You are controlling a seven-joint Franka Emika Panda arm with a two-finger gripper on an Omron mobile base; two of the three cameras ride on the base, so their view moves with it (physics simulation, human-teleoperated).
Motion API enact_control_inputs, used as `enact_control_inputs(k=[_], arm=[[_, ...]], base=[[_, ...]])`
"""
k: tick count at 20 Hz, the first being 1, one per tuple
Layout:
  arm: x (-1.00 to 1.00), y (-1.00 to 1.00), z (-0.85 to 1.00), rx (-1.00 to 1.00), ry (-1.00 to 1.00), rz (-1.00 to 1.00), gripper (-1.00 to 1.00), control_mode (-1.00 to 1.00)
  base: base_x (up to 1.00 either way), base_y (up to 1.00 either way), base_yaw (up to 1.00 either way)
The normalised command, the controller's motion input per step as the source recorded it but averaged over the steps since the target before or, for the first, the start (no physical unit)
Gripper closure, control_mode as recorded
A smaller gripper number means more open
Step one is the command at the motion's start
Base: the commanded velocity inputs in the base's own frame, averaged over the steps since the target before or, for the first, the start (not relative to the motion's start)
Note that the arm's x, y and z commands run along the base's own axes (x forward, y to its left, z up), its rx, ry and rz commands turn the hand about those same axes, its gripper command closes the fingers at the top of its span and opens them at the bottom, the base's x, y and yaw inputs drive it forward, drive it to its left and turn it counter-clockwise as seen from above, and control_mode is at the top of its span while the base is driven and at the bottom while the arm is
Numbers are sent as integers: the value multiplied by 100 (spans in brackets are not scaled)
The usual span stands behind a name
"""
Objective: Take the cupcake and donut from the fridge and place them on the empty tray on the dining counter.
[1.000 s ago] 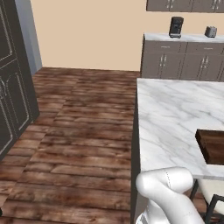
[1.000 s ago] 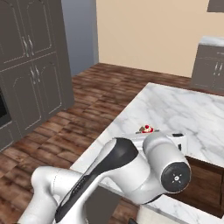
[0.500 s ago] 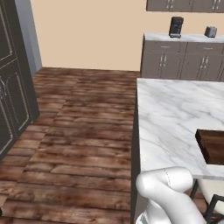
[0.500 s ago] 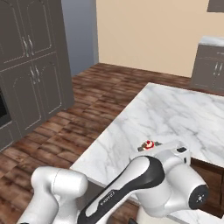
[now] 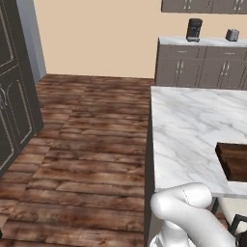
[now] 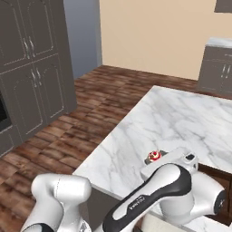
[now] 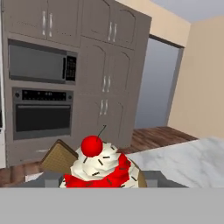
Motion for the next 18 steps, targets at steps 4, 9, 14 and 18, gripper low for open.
enact_control_inputs(k=[4, 9, 14, 18], arm=[[25, -1, -32, 0, 0, 2, 100, -100], [39, 0, -45, 0, 0, 0, 100, -100], [12, -4, -40, 0, 0, -3, 100, -100], [8, -16, -29, 0, 0, -7, 100, -100]], base=[[0, 0, 0], [0, 0, 0], [0, 0, 0], [0, 0, 0]])
